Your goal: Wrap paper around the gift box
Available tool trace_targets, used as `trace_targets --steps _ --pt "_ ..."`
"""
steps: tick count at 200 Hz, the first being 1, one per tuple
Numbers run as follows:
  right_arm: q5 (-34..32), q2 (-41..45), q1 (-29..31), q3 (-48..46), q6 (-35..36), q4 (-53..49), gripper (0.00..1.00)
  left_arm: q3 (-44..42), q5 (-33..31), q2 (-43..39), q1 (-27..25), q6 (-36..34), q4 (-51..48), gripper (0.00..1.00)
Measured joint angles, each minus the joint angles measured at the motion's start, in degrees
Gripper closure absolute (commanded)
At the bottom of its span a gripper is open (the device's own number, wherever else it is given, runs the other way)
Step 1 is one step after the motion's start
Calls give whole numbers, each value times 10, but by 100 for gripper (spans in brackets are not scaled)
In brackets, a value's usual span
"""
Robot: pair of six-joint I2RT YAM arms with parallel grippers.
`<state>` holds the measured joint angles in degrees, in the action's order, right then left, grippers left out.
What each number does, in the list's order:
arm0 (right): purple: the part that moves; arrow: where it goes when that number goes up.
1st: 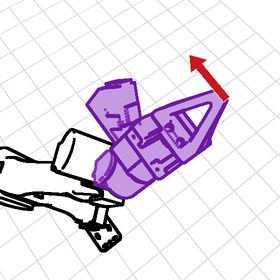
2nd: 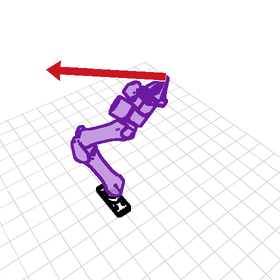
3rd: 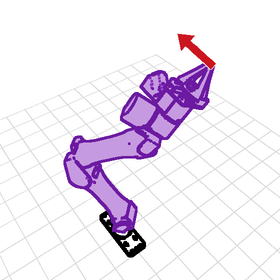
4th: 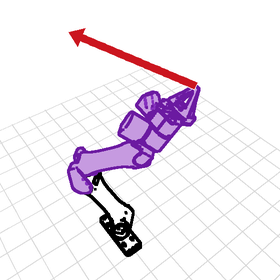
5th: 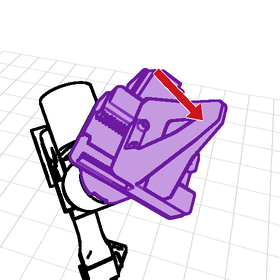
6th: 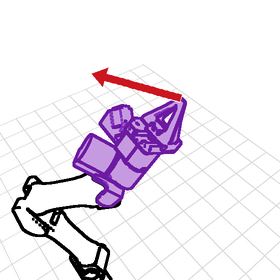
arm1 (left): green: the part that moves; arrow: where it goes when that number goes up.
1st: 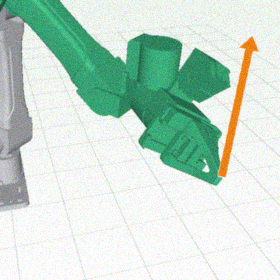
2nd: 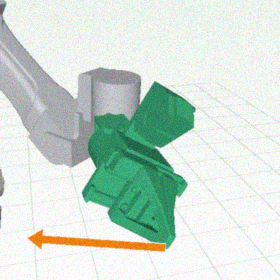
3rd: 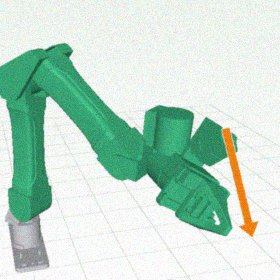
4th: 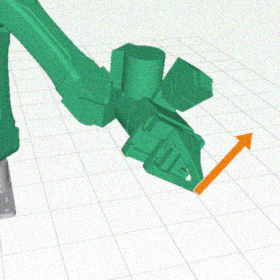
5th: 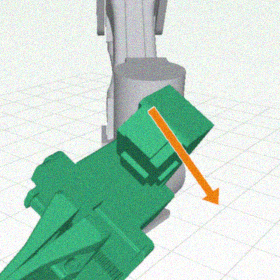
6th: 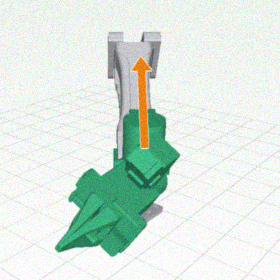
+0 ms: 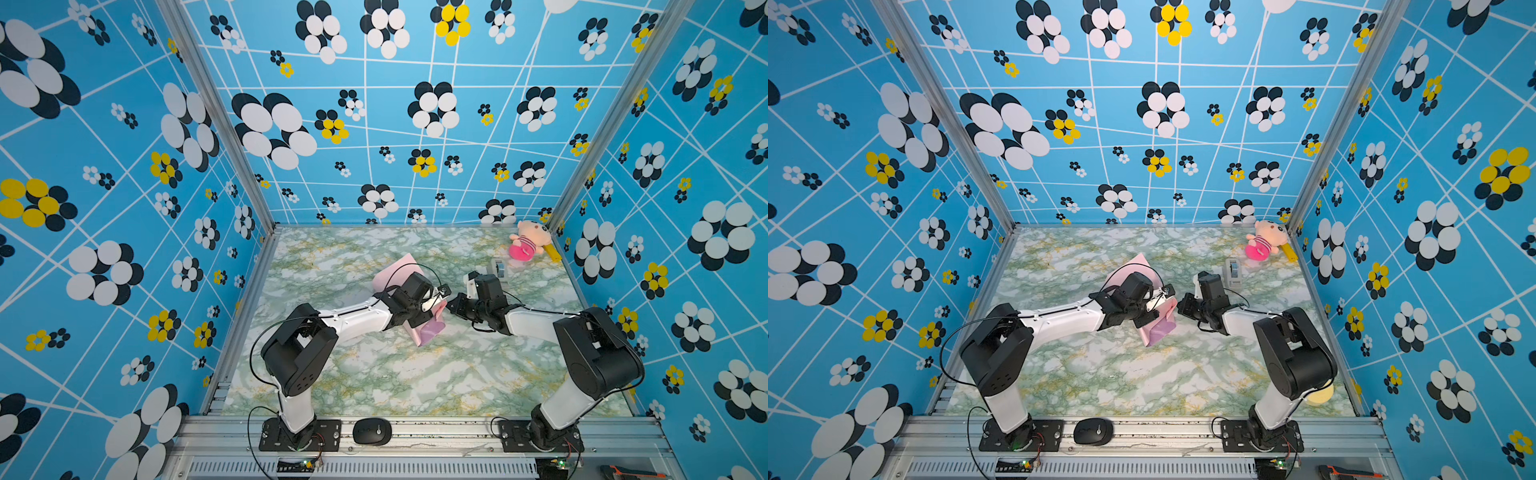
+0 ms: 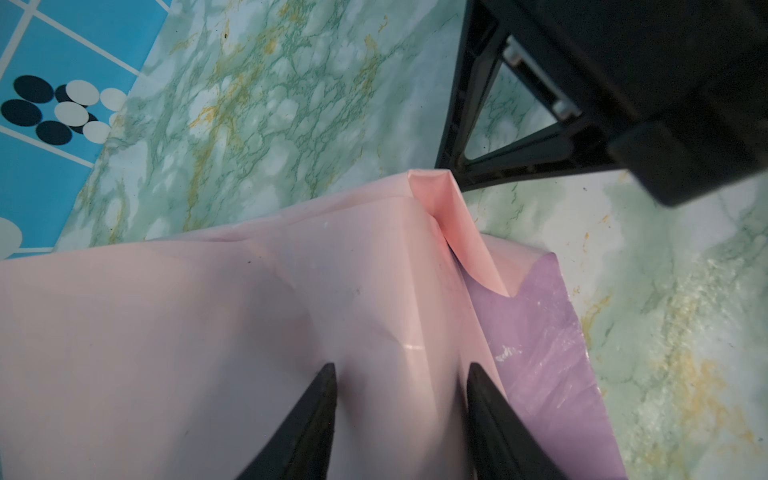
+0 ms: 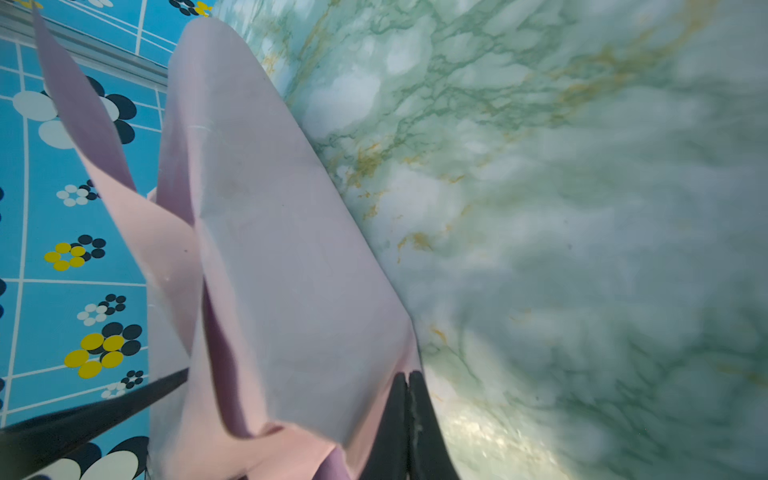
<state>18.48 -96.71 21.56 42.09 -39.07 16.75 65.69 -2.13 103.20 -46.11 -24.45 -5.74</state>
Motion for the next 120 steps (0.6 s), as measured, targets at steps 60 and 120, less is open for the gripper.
trace_targets --steps 60,120 --pt "-15 -21 6 19 9 23 96 0 0 0 0 0 0 49" --pt "-17 2 25 0 15 24 96 3 0 3 0 0 0 49"
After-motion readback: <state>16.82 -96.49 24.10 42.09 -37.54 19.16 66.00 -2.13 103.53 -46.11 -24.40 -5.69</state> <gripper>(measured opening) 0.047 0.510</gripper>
